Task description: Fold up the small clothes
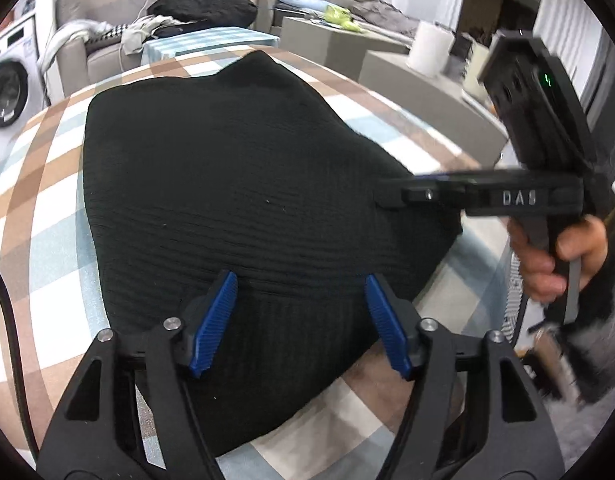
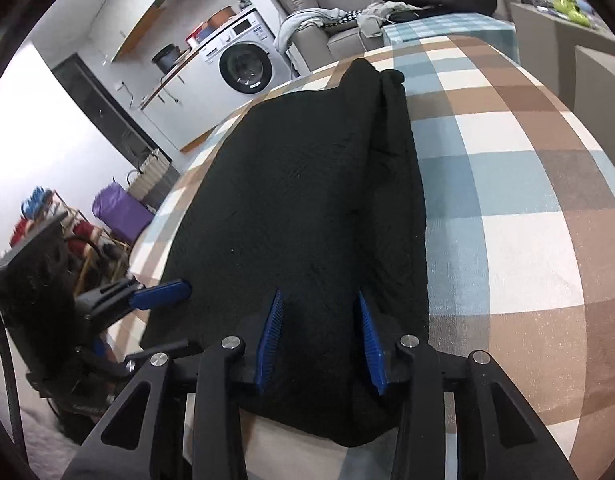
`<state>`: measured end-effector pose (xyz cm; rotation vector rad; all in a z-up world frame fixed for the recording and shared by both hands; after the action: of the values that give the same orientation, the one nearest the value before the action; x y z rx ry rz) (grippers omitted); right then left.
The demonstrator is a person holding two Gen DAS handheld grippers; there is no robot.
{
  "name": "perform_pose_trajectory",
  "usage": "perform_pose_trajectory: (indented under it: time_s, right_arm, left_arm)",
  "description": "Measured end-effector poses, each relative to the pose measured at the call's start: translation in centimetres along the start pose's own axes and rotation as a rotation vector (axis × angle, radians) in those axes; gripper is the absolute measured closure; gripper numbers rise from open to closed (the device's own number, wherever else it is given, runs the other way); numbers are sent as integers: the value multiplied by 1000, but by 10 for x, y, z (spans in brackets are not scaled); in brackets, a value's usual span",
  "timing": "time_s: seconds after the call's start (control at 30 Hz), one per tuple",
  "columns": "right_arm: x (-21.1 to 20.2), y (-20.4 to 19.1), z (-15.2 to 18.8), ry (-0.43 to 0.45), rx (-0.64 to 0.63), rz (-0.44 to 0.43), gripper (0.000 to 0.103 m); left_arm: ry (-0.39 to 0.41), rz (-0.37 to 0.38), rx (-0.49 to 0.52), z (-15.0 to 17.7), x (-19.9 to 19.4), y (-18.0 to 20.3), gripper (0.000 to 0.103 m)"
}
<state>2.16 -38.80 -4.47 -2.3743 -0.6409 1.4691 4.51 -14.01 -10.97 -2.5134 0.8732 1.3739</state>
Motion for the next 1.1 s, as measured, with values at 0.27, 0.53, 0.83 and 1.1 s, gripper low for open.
perform_pose_trajectory:
  time_s: [0.27, 0.53, 0.83, 1.1]
  right_arm:
    - [6, 6, -31, 35, 23, 11, 64]
    - [32, 12, -85, 29, 17, 30, 93]
    - [30, 23, -88, 0, 5, 78, 85]
    - [25, 27, -109, 62, 46, 49, 79]
  left_arm:
    - [48, 44, -84, -4, -12, -13, 37]
    - [113, -73, -225, -46, -10, -75, 37]
    - [19, -120, -269, -61, 28, -117, 37]
    - [68, -124, -273, -68, 23, -125, 37]
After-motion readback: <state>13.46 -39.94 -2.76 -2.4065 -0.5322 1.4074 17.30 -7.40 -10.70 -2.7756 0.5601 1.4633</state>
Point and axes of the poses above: each gripper's, at about its wrist camera, not at the fingertips, and x roughly the way its jaws point, y to its right, z to its underside, the point moved 5 cm from there along x, roughly the way its jaws point, and after that the axes turned 4 degrees about -y, right-handed, at the moved point
